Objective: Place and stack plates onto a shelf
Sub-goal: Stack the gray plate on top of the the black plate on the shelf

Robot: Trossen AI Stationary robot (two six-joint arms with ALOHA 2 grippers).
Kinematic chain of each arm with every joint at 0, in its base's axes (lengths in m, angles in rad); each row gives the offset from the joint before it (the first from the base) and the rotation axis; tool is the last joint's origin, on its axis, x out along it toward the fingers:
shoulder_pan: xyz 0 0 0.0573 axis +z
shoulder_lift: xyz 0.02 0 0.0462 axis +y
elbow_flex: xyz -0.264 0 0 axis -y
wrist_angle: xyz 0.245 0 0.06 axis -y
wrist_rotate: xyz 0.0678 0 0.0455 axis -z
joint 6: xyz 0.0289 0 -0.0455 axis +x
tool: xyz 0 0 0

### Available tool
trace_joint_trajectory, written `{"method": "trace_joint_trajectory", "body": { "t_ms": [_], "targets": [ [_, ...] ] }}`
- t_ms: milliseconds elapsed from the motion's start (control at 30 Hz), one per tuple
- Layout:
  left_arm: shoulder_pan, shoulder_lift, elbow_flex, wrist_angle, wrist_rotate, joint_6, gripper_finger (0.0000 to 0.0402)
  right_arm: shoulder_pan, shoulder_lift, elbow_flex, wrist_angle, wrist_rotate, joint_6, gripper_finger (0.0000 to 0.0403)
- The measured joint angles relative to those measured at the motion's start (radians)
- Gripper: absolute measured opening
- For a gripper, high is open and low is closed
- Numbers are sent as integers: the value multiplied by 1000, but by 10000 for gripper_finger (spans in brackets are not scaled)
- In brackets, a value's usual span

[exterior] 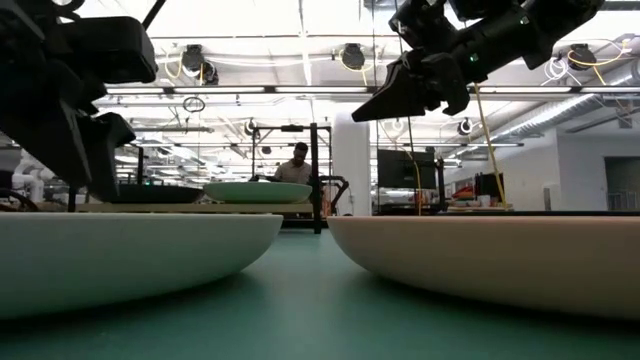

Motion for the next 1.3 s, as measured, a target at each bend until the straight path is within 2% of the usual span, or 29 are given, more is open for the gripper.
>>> {"method": "trace_joint_trajectory", "body": {
  "t_ms": [167, 400, 667, 767, 933, 1133, 1300],
  "targets": [
    [0, 32, 0, 75, -9, -47, 250, 0, 0, 0, -34, 0, 0, 0],
    [0, 95, 0, 86, -18, -111, 253, 0, 0, 0, -46, 0, 0, 0],
    [0, 133, 0, 99, -25, -95, 250, 0, 0, 0, -48, 0, 3, 0],
    [0, 132, 0, 113, -21, -94, 226, 0, 0, 0, -73, 0, 21, 0],
    [0, 132, 0, 176, 27, -41, 150, 11, -22, 0, -209, 1, 50, 0],
    [1, 132, 0, 108, 38, -49, 72, 28, -87, 0, -305, -1, 142, 0],
    [4, 135, 1, 94, 19, -47, 31, 70, -161, 0, -309, -2, 170, 0]
  ]
}}
